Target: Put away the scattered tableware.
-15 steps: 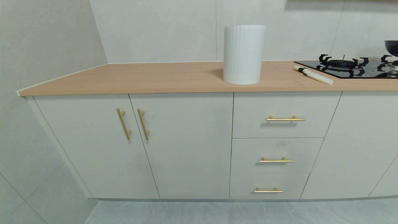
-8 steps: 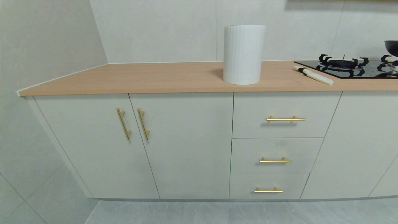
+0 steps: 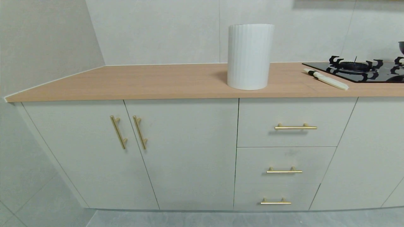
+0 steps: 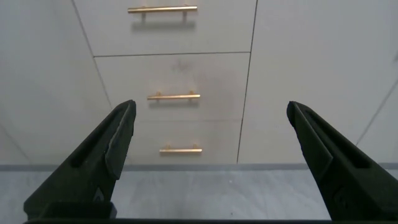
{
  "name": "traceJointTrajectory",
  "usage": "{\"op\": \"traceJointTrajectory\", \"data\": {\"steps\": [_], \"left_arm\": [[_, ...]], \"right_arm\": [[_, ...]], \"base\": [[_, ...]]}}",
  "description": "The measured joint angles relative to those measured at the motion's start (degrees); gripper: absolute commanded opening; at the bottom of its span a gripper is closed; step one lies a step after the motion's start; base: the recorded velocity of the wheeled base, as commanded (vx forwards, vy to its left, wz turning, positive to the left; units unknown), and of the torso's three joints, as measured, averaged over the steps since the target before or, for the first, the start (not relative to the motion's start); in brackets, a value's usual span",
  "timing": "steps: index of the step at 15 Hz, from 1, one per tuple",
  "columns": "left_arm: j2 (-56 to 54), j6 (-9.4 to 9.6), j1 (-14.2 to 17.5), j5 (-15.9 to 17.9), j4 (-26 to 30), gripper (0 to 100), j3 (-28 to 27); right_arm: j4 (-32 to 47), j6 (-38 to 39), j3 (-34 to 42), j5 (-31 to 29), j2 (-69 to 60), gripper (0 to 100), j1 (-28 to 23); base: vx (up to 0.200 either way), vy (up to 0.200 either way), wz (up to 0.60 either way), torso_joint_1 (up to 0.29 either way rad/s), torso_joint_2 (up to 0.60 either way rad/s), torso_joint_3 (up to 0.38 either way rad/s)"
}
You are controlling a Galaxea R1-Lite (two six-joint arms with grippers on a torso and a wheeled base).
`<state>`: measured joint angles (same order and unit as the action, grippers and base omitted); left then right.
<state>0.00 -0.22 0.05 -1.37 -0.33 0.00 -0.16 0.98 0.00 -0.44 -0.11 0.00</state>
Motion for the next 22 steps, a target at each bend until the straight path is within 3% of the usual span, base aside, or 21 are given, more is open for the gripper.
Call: {"op": "traceJointTrajectory", "data": {"steps": [13, 22], "left_arm": [[0.0, -0.02, 0.0, 0.1, 0.0, 100, 0.0], [0.0, 0.04, 0.0, 0.1, 0.0, 100, 0.0]], "right_arm": [[0.0, 0.0, 0.0, 0.1, 0.0, 100, 0.0], [0.0, -0.2, 0.0, 0.1, 0.0, 100, 0.0]], "base": [[0.2, 0.0, 0.0, 0.003, 0.0, 0.001], [0.0, 0.0, 0.0, 0.0, 0.0, 0.0]]}}
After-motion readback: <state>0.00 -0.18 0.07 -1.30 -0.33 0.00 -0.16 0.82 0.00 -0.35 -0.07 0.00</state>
